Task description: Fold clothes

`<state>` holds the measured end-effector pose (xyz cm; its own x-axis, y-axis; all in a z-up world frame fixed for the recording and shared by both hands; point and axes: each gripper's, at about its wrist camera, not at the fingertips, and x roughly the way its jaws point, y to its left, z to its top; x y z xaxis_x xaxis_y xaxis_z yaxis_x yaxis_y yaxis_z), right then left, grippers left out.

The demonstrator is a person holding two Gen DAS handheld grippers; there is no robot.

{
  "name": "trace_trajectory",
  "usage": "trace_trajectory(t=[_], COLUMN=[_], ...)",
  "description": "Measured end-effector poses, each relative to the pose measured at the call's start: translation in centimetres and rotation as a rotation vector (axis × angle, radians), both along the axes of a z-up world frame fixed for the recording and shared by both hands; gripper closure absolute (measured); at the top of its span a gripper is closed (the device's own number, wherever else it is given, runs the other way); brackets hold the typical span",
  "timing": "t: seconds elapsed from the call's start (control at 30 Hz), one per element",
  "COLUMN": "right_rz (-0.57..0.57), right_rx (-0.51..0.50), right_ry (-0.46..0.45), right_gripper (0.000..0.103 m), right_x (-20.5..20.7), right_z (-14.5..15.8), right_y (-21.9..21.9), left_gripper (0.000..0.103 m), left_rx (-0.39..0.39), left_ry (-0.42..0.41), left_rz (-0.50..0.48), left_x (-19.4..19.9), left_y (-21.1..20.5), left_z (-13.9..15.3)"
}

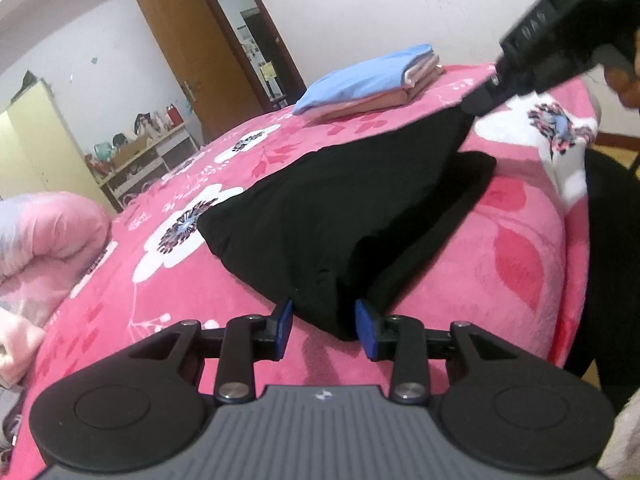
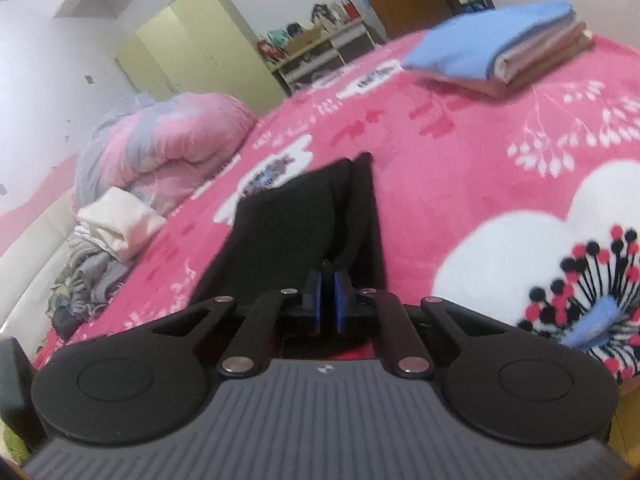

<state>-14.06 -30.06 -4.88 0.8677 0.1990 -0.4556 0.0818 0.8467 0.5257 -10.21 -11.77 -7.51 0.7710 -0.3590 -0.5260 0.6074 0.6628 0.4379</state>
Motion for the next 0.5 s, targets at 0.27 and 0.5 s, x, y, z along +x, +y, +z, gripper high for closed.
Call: trace_trajectory(t=[0.27, 0.5], right_rz=[-0.009, -0.040], right_rx=[0.023, 0.076], right_ry=[-0.075, -0.026], right_gripper=[0.098, 0.098], right_x=[-0.2, -0.8], right_z=[1.3, -0.5], right_y=[-0.4, -1.2], left_gripper=[0.074, 0.078], left_rx=[0.122, 0.070], left_ry=[-0.132, -0.070], left_rz=[0.011, 0.076], left_x=[-0.6, -0.6], left_y=[-1.1, 0.1], left_z=[-0.8, -0.9])
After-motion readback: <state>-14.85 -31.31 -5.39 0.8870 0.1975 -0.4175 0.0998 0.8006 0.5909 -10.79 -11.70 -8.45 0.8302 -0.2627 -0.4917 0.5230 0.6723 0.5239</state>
